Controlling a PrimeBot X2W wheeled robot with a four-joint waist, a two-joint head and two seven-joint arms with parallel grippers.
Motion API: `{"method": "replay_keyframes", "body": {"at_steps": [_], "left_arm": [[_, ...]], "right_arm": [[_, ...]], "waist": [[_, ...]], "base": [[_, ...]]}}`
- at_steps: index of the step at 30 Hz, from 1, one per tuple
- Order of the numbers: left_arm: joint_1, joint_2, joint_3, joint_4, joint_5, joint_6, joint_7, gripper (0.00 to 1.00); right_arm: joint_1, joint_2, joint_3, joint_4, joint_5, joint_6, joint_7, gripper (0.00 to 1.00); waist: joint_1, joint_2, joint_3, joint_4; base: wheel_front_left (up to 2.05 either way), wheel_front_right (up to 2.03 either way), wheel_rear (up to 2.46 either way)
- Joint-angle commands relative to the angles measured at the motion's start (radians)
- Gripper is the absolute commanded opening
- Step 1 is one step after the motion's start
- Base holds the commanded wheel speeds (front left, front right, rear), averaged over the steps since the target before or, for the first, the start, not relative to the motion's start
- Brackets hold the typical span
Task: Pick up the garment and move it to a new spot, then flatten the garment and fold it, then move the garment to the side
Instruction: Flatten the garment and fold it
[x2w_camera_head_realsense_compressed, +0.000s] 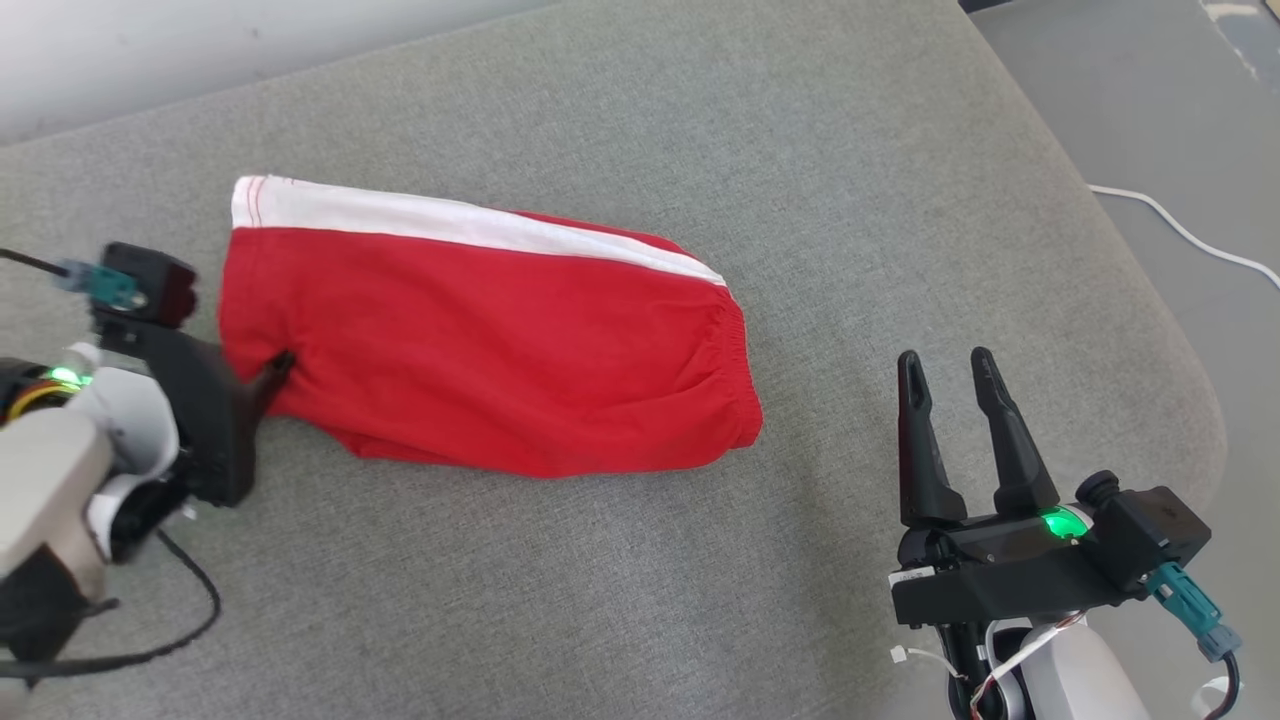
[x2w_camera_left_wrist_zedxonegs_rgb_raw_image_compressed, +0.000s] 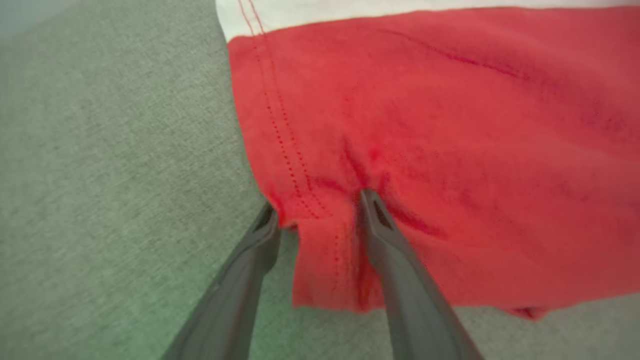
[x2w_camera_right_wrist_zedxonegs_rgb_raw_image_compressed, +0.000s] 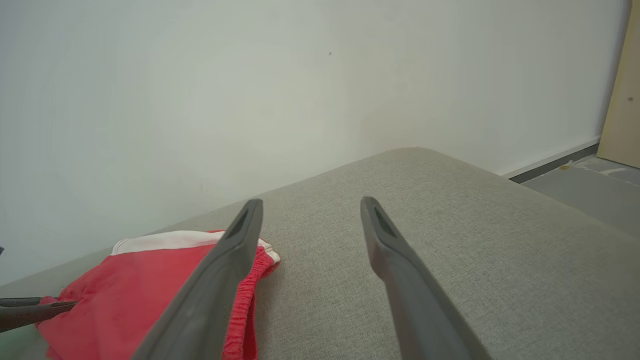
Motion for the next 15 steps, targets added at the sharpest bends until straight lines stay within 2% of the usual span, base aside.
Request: {"method": "replay_keyframes", "body": {"at_steps": [1, 9, 15], "left_arm": [[0.039, -0.016, -0.020, -0.010, 0.003, -0.005, 0.008, 0.00], [0.047, -0.034, -0.013, -0.043, 0.022, -0.006, -0.085, 0.00], [0.119, -0.052, -0.009, -0.094, 0.011, 0.031, -0.152, 0.00]], "right_arm": [[0.002, 0.004, 0.001, 0.001, -0.007, -0.002, 0.000, 1.00], [0.020, -0.001, 0.000, 0.015, -0.026, -0.002, 0.000, 1.00], [0.050, -0.013, -0.017, 0.032, -0.031, -0.002, 0.000, 1.00]], "waist": [[0.0000, 0.0000, -0.011, 0.008], [0.0000, 0.0000, -0.074, 0.062], [0.0000, 0.0000, -0.146, 0.135]], "base": [[0.00, 0.00, 0.00], [0.00, 0.00, 0.00], [0.00, 0.00, 0.00]]}}
